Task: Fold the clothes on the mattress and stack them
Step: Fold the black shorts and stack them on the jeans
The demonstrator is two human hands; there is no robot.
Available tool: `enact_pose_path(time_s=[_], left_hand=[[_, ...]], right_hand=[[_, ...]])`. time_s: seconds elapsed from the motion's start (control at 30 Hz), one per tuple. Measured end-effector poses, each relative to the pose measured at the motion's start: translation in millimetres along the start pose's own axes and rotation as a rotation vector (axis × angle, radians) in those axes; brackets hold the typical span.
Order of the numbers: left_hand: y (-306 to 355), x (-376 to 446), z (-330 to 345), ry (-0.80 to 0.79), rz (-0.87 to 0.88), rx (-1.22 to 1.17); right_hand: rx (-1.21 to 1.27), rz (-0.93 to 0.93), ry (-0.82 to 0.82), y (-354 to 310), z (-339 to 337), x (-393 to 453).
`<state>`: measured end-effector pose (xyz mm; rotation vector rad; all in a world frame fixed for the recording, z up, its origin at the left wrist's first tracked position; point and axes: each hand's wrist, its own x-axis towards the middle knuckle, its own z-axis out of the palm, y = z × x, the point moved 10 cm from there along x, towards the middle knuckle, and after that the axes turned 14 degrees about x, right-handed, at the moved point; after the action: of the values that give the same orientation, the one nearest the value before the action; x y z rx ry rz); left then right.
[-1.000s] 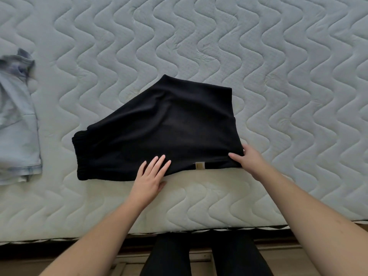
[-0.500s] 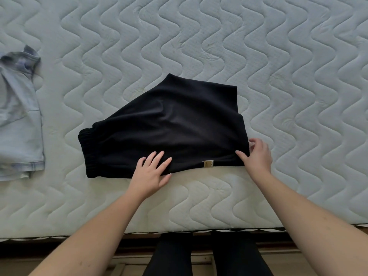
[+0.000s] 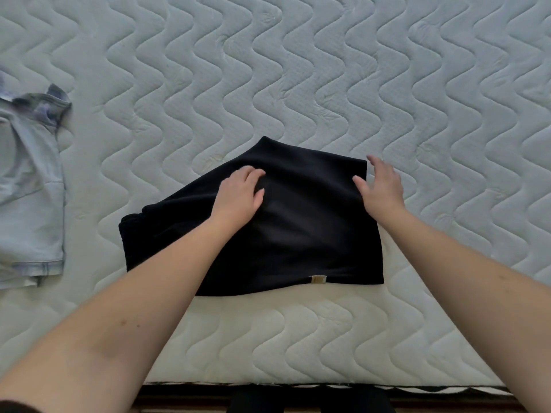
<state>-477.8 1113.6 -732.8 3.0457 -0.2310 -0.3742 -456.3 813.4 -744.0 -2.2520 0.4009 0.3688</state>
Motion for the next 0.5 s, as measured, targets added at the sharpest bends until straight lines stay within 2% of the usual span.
enact_pose_path(time_s=[0.13, 0.23, 0.4, 0.5], left_hand=[[-23, 49, 4, -0.071, -0.2, -0.137], [-31, 80, 9, -0.16, -0.308, -0.136], [-30, 113, 22, -0.306, -0.306, -0.206], [-28, 120, 12, -0.254, -0.261, -0.27]], right_hand=[[-0.206, -0.085, -0.163, -21, 20, 39], [-0.37, -0.096, -0.272, -23, 35, 56], [-0.495, -0.097, -0.365, -28, 46, 79], [-0.358, -0.08, -0.326, -31, 39, 88]])
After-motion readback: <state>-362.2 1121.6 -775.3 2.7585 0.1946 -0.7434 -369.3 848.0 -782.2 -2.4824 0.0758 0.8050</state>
